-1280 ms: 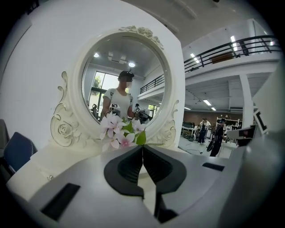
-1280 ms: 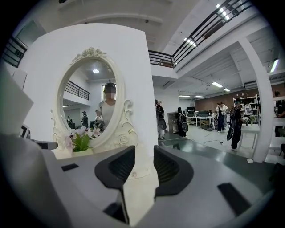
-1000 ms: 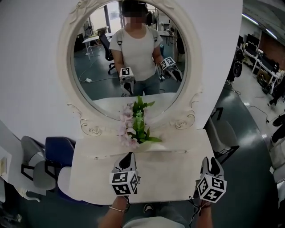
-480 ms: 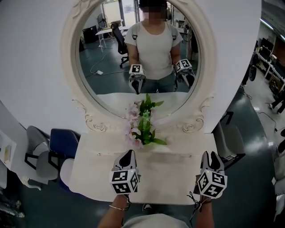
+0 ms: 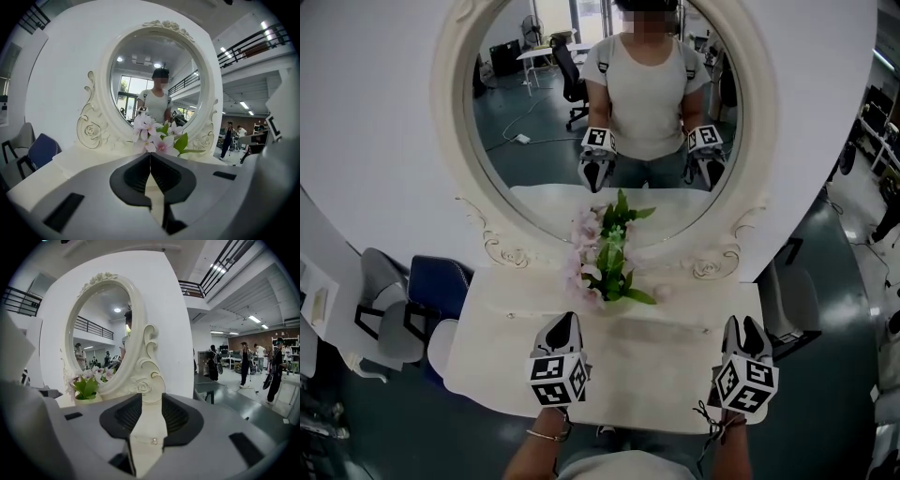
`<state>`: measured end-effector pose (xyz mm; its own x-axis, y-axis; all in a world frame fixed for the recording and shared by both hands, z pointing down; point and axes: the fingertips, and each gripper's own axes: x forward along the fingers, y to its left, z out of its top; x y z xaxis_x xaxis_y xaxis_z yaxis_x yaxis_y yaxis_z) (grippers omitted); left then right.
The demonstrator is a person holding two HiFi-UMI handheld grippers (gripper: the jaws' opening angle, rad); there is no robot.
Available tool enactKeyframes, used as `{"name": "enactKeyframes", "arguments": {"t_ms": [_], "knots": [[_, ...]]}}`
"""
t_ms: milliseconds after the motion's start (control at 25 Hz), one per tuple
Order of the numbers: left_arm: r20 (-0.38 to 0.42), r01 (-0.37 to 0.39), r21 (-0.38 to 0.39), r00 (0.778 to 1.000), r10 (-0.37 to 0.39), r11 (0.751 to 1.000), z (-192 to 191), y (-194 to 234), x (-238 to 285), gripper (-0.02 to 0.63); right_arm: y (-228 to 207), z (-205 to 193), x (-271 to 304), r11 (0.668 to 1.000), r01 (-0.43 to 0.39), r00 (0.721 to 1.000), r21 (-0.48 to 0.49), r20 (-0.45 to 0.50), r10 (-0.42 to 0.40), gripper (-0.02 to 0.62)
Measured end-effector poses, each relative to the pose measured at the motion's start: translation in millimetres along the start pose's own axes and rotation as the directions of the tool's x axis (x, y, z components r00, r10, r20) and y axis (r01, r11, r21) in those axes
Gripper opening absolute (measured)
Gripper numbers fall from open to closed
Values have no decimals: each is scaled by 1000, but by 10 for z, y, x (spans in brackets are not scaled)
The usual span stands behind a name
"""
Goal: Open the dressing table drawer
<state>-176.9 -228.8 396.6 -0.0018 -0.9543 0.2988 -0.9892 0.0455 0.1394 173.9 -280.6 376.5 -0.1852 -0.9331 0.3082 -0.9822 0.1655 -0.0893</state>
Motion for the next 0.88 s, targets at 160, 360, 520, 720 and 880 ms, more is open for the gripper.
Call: {"name": "enactKeyframes", "arguments": {"t_ms": [160,360,520,720,880], "knots": [[-30,-26,-11,999,26,1000,-144,53,16,18,22,-95,88,1000,-21,999,-12,-35,20,140],[-76,-51,-21,996,50,998,-365,112,41,18,27,-313,180,999,-36,995,-13,-90,34,141],[-116,-66,-19,991,64,998,-550,143,78,18,23,-546,268,999,-44,989,0,-139,44,141],[-164,-79,-18,984,75,997,-796,184,123,18,28,-869,322,998,-51,979,21,-198,55,146],[-191,-76,-18,979,71,997,-963,185,181,18,0,-1082,352,998,-45,972,36,-230,52,147]]}}
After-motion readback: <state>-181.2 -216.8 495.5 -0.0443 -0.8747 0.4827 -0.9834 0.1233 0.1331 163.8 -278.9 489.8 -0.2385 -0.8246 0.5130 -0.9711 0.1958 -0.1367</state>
